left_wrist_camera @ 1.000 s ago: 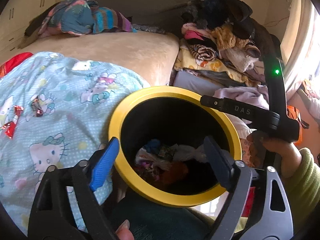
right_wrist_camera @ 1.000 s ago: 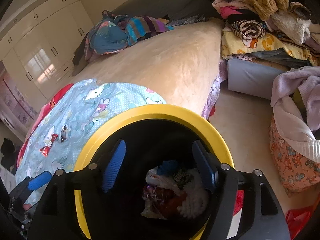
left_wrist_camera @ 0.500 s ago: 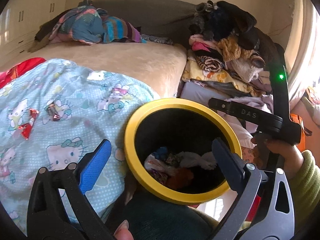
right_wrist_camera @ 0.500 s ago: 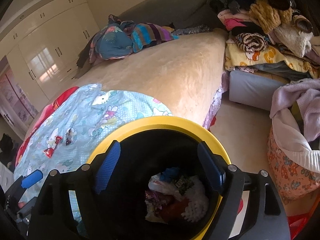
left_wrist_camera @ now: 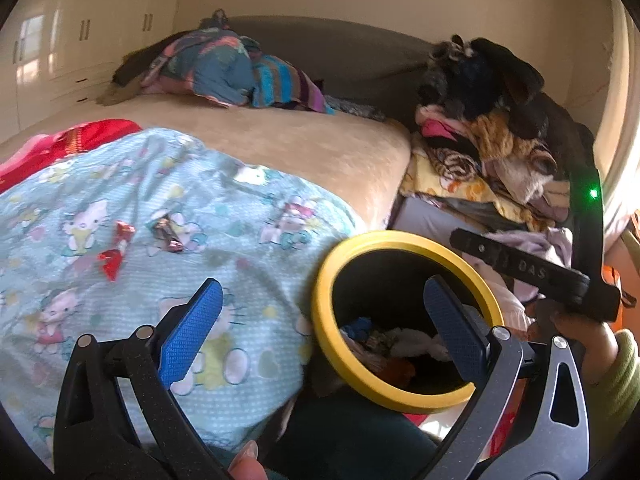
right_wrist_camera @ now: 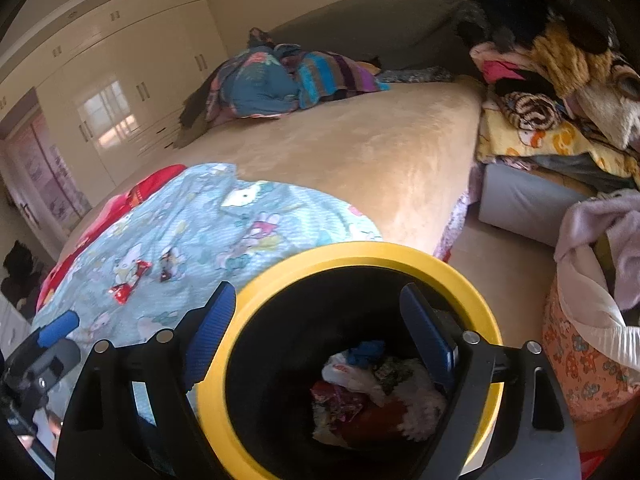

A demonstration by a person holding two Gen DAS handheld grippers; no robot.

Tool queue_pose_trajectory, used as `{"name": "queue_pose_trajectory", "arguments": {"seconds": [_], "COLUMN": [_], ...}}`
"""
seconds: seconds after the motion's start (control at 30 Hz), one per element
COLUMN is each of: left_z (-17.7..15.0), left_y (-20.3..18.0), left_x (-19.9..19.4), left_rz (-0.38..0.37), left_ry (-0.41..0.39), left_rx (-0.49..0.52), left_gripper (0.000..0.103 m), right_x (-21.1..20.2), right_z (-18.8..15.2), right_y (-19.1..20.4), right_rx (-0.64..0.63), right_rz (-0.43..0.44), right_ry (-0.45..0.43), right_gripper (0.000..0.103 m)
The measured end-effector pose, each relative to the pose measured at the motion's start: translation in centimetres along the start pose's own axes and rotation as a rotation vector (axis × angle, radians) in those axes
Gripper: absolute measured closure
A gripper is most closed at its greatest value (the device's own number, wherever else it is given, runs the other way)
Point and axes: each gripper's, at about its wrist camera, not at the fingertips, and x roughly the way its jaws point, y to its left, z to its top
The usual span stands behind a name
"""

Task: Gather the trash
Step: 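Move both tools back over the red and brown wrappers on the blanket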

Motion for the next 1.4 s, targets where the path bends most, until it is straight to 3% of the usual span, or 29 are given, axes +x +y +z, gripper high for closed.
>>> {"name": "queue_pose_trajectory", "arguments": {"seconds": [0.37, 0.9, 1.23, 1.4], "left_z": [0.5, -0.4, -1.5, -1.7], "left_y": [5.0, 13.2, 17.5, 18.8], "left_x": [-2.8, -4.4, -3.5, -2.0], "left_rz": [0.127, 0.242, 0.262, 0.261], "left_ry": [-0.075, -0.096, -0.062, -0.031], "left_rx": [-0.058, -0.223, -0.307, -0.316], "left_gripper": [0.01, 0.01, 0.01, 0.023], "right_x": [0.7, 4.5, 10.6, 14.5], "right_z": [-0.8, -2.2, -1.4, -0.6], "right_y": [7.6, 15.4, 18.1, 19.2], "right_rx": [-0.137, -0.275, -0.319, -0.311], "right_rz": [0.126, 0.237, 0.234, 0.244], "right_ry": [0.001, 0.057, 0.093, 0.118], "right_gripper": [0.021, 0.021, 0.021, 0.021]}}
